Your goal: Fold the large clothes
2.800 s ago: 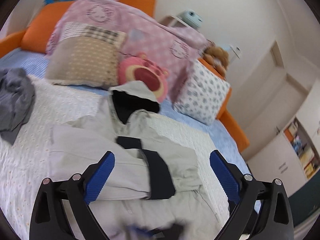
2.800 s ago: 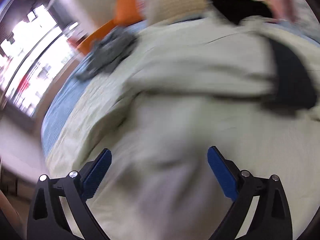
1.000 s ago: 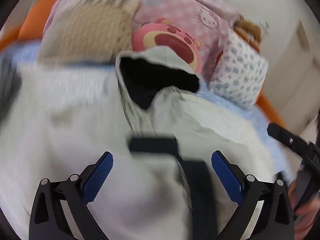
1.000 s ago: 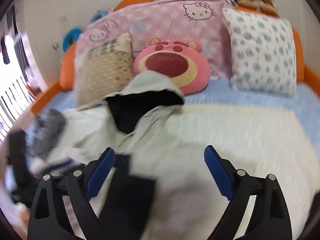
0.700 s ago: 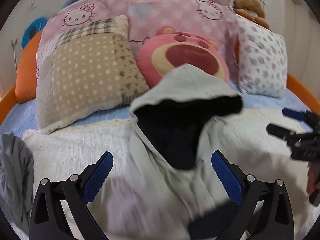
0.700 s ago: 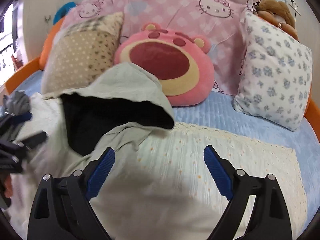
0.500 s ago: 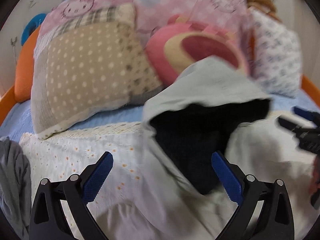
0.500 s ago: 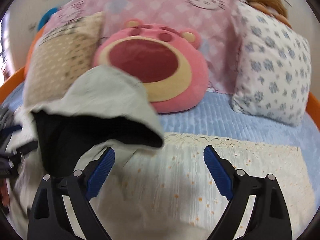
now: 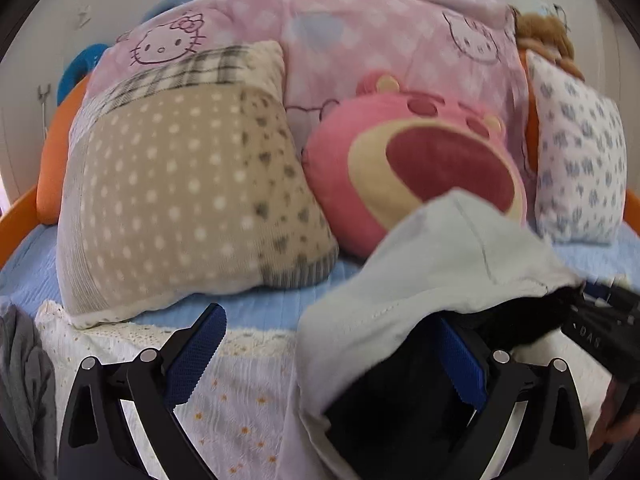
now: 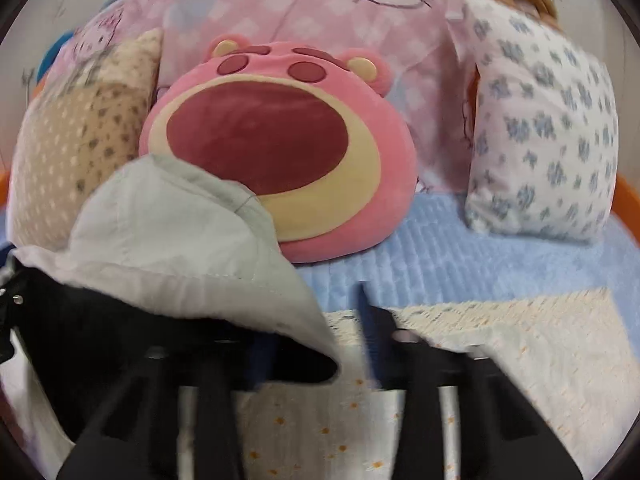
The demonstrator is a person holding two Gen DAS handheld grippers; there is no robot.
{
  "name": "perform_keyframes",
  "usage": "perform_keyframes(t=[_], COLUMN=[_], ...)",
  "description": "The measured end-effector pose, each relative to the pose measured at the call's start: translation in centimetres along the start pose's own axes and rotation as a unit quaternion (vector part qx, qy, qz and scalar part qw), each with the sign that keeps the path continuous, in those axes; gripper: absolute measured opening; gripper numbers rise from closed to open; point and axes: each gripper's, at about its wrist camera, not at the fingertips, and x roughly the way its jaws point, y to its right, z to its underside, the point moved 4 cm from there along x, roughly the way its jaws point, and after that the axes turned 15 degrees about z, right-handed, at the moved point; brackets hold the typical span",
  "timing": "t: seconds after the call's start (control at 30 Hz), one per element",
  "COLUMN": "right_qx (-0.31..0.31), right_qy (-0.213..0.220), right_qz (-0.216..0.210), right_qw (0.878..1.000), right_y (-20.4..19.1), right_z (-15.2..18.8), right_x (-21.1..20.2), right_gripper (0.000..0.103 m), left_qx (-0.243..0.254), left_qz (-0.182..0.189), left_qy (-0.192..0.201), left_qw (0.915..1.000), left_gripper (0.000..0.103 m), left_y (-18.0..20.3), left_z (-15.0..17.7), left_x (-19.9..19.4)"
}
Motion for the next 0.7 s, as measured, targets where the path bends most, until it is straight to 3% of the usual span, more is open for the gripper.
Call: perform_keyframes(t=[0.07,0.1,0.13,0.17,0.47,0.57,0.7], right_qx=[0.006,-0.001,-0.010,-0.019,-0.001,0.014,0.043], right_qy=[0.009,0.013,0.013,0.015,0.028,0.025,0.030], right_qz=[0.000,-0.004,-0.003,-0.004,-0.031,-0.049,-0.078], right_qw=[1.000,1.000,1.000,1.000,0.999,0.998,0.996], right_y=[0.1,-0.3,-0.7,-1.0,-0.1,1.7,5.7], right_z=[-0.3,-0.4,-0.4,-0.5,-0.5,-0.1,1.3], right_x=[-0.9,-1.5,-1.9,-2.5,-8.0,-10.9,-15.4], right_gripper=[0.013,0.012,0.010,0.007,0.005,0.005,0.005], left_qx=[0.000,0.010,0.018,0.028,0.033,-0.013,-0.013], left_qz=[0.011,0.011,0.001,-0.010,0.014,0.069,0.094], left_qy=[-0.008,-0.022,-0.033,-0.036,-0.028,-0.020,-0.005], left_qw=[0.9999,0.9996,0.9993,0.9989,0.9990,0.9973,0.9954], left_gripper=[0.065,0.037,0.023,0.018,0.012,0.012,0.012], left_y=[0.5,1.1,1.5,1.9,3.5,3.9,4.8], left_z=[-0.3,-0.3,-0.2,-0.1,-0.8,-0.6,1.2], left_x=[0.3,0.7,0.9,0.8,-4.3,-8.2,-13.1])
